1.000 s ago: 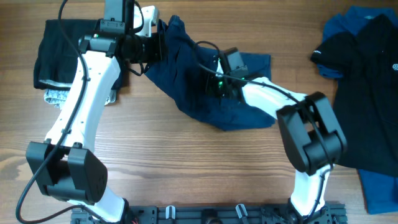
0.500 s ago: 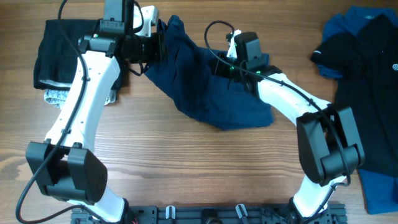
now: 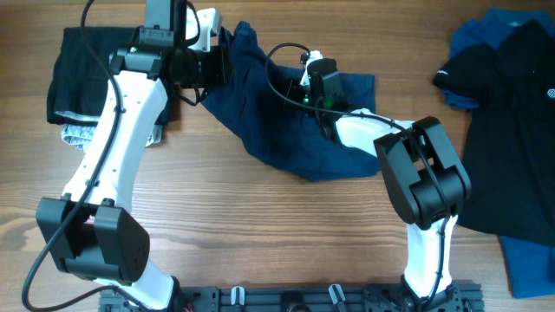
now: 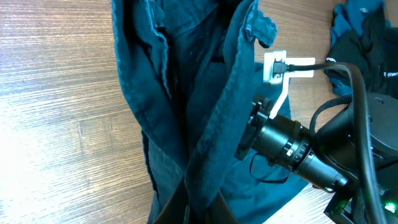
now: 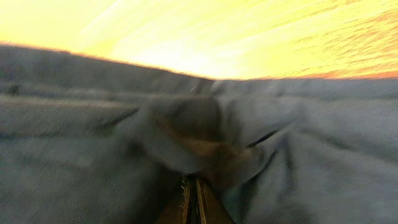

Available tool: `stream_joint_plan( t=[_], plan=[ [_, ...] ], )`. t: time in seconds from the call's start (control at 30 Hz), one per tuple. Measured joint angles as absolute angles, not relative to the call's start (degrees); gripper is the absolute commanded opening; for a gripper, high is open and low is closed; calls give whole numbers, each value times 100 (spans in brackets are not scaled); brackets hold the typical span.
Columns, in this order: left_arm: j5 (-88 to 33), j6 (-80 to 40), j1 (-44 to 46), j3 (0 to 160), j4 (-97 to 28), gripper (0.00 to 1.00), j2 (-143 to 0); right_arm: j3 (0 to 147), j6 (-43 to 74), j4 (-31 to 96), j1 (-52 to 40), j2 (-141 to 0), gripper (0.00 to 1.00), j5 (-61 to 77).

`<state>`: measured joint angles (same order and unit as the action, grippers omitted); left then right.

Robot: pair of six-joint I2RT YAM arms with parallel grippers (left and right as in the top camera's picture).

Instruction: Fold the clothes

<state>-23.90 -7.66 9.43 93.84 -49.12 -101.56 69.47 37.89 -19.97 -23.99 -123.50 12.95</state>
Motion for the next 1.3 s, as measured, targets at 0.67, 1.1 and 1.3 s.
stream_joint_plan(
  t=[0.67, 1.1, 1.3],
  plan=[
    [-1979, -786, 1081, 9386, -4928, 4, -10156, 6952, 3546, -2176, -2296, -12283, 13, 1378],
    [-1328, -904, 1741, 9397, -4727, 4, -10156, 7019, 2655, 2746, -117, -10186, 15, 1284],
    [-1221, -1516, 2226, 9404, -4104, 4, -10156, 6991, 2198, 3942, 622, -10186, 15, 1192]
  ],
)
